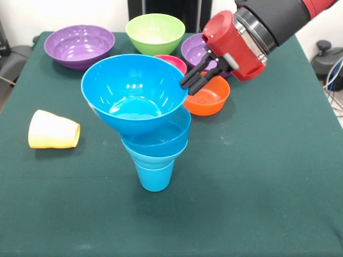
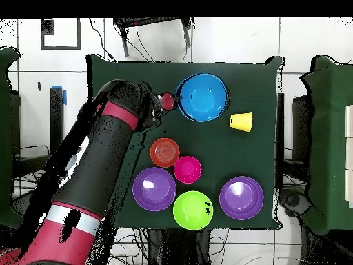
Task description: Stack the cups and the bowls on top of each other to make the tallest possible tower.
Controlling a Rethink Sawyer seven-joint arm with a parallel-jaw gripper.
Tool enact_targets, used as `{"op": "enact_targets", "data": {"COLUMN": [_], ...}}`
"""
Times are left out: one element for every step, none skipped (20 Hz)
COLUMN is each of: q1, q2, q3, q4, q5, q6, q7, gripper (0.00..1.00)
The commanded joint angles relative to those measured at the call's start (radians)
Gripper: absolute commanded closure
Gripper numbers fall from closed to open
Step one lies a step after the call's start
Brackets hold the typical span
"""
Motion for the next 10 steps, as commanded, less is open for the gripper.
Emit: {"op": "enact_targets", "data": {"q1": [0.017, 0.018, 0.019, 0.020, 0.022, 0.023, 0.025, 0.026, 0.026, 0.027], "q2": [0.029, 0.030, 0.031, 0.031, 0.031, 0.032, 0.032, 0.033, 0.034, 0.035], "q3": [0.098, 0.097, 0.096, 0.095, 0.094, 0.093, 0.092, 0.092, 0.093, 0.093], "q4": [-0.057, -0.058, -0.058, -0.057, -0.056, -0.056, -0.055, -0.056, -0.058, -0.061], "q5": [0.041, 0.040, 0.039, 0.038, 0.037, 0.037, 0.037, 0.037, 0.039, 0.040], "q6": [0.103, 0.103, 0.104, 0.102, 0.099, 0.099, 0.096, 0.096, 0.099, 0.100], "q7": [0.091, 0.092, 0.094, 0.096, 0.099, 0.102, 0.103, 0.103, 0.103, 0.102], "gripper": [1.00, 1.00, 1.00, 1.00, 1.00, 1.00, 1.00, 1.00, 1.00, 1.00]}}
